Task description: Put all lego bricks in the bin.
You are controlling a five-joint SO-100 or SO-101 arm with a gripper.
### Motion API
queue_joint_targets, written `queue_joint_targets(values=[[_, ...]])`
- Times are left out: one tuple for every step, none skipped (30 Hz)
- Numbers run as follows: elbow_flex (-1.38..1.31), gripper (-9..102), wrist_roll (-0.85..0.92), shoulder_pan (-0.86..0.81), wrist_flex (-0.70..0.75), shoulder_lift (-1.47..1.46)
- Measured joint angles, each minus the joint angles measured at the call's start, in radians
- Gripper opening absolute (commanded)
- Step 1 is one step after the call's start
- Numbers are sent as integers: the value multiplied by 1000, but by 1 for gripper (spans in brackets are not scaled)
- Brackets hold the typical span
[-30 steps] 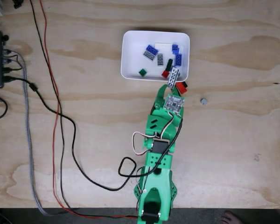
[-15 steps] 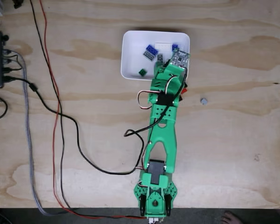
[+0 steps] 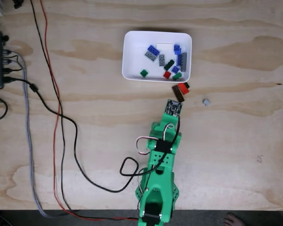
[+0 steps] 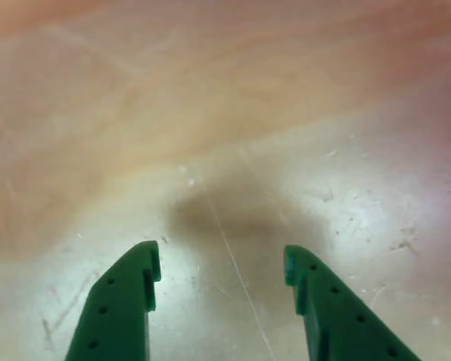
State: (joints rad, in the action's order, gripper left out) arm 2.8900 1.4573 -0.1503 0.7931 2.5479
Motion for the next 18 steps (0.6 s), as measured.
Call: queue_joint_targets(values=[[58, 21, 21, -14, -48, 21], [94, 21, 38, -29, -98, 31], [115, 21, 67, -41, -158, 17], [126, 21, 94, -49, -227, -5], [132, 21, 132, -69, -299, -29], [135, 21, 146, -95, -373, -55], [135, 22, 166, -121, -437, -74], [135, 23, 178, -130, -480, -84], [135, 24, 195, -133, -520, -101], [135, 24, 236, -155, -563, -130], [135, 25, 255, -186, -620, -163], [135, 25, 276, -199, -672, -189], [135, 26, 290, -199, -710, -204], [135, 26, 311, -201, -744, -222], [135, 26, 316, -209, -785, -258], [135, 26, 319, -216, -833, -305], [129, 26, 327, -218, -877, -356], [118, 25, 325, -216, -916, -408]])
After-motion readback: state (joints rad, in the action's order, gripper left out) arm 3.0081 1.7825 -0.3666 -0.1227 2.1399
